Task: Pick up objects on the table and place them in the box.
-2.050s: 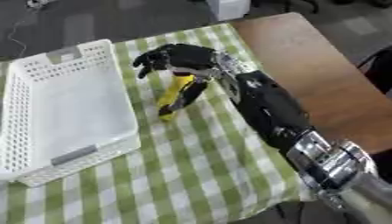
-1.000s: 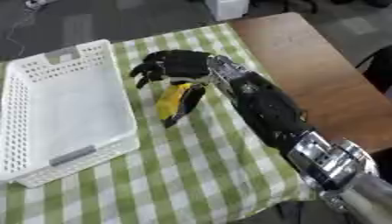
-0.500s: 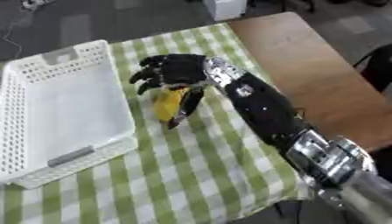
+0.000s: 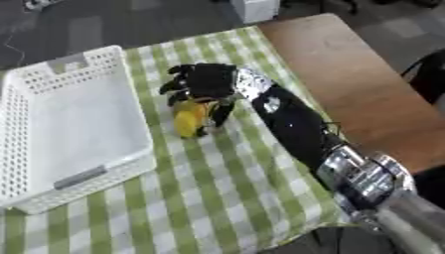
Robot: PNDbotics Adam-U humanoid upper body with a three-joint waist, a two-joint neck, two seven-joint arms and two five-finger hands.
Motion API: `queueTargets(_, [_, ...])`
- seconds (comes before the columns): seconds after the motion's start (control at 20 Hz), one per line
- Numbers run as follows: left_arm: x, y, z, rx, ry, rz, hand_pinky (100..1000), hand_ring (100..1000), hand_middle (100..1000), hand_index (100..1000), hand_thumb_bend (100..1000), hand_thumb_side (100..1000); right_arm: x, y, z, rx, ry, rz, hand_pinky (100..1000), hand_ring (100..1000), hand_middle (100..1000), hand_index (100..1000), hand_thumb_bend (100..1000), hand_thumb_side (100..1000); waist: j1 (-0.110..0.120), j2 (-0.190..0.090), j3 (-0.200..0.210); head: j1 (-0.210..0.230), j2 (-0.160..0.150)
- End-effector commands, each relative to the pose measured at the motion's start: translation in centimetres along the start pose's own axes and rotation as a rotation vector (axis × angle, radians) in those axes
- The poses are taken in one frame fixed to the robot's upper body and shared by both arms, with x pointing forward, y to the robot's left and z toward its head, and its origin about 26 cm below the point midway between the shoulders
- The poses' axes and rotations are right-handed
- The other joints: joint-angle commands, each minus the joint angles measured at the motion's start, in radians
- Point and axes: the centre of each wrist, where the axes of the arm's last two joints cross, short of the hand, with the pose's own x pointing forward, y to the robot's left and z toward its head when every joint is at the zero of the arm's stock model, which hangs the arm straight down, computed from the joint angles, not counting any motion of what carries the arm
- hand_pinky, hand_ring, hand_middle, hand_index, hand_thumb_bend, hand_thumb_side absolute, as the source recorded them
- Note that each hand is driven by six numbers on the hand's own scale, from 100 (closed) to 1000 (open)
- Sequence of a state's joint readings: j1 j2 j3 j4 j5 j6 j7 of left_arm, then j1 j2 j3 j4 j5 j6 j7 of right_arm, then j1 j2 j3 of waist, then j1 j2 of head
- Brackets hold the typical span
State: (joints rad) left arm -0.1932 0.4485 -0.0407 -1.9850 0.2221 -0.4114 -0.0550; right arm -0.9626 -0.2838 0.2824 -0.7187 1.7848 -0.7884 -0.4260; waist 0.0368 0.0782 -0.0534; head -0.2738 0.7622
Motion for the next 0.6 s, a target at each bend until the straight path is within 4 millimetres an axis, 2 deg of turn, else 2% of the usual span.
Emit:
queueTargets(0.05, [0.5,0.2,-0.6,-0.009,-0.027,-0.002,669,674,918,911,169,672,-1.3,-1.3,-0.2,-0.150,-0.108,0.000,954,717,868,795,689,426,0.001,-0.012,0.002,-0.012,-0.019])
queueTargets(0.4, [0.5,0.1,-0.7,-0.009,-0.034,0.001,669,674,918,911,168,672,-1.2,-0.5,-0.2,-0.138,-0.126,0.011,905,716,861,800,698,411,0.003,-0.007,0.006,-0.015,-0.025])
queueTargets(0.45, [0.5,0.1,-0.8,-0.009,-0.035,0.002,669,674,918,911,169,676,-1.0,-0.4,-0.2,-0.126,-0.134,0.012,901,718,858,802,758,430,0.003,-0.007,0.007,-0.015,-0.026])
queueTargets(0.5, [0.5,0.1,-0.8,-0.009,-0.036,0.003,670,674,918,911,168,673,-0.9,-0.2,-0.3,-0.114,-0.144,0.015,900,720,861,805,727,411,0.003,-0.006,0.008,-0.016,-0.026])
queueTargets(0.6, [0.5,0.1,-0.8,-0.009,-0.038,0.004,670,674,918,911,168,673,-0.6,0.1,-0.5,-0.090,-0.163,0.020,896,722,860,806,738,405,0.003,-0.006,0.009,-0.017,-0.028])
